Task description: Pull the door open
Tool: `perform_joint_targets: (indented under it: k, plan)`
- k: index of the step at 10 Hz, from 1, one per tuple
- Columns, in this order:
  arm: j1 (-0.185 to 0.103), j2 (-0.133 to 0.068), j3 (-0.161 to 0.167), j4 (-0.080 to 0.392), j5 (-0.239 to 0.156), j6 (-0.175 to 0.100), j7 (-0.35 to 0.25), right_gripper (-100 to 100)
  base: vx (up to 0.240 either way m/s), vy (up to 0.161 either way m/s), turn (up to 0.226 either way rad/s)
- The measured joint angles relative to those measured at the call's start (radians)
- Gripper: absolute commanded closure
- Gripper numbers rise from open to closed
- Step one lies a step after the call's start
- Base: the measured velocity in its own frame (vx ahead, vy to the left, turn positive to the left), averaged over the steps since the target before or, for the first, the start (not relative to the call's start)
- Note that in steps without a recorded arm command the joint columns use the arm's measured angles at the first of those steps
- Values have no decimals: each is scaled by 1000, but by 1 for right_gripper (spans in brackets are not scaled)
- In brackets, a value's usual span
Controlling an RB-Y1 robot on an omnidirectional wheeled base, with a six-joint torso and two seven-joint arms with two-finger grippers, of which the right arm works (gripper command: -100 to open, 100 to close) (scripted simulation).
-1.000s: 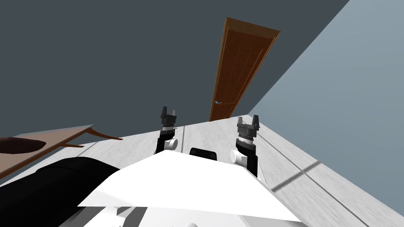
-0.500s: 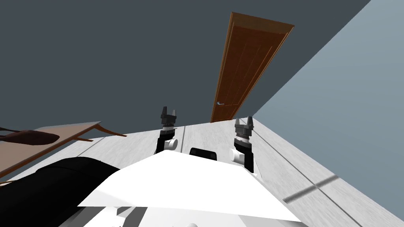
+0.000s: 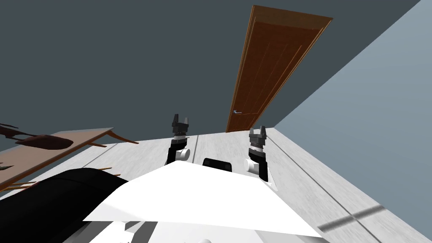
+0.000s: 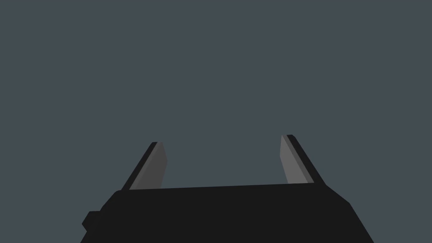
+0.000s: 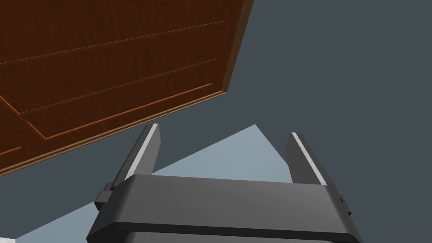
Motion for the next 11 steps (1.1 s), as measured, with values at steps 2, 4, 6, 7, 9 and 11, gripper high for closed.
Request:
perform_joint_targets:
  k: [2, 4, 6, 7, 9, 11]
  plan:
    - [-20, -6, 0, 51, -12, -13, 8, -100, 77, -62, 94]
    - [-34, -15, -1, 88, -27, -14, 15, -100, 89, -60, 126]
    - [-60, -23, -4, 146, -42, -26, 23, -100, 79, -77, 120]
    - [-67, -27, -4, 168, -49, -30, 27, -100, 86, -65, 111]
    - [-82, -35, -4, 210, -65, -35, 35, -100, 81, -68, 110]
    - [-100, -42, -4, 264, -80, -49, 43, -100, 86, -82, 124]
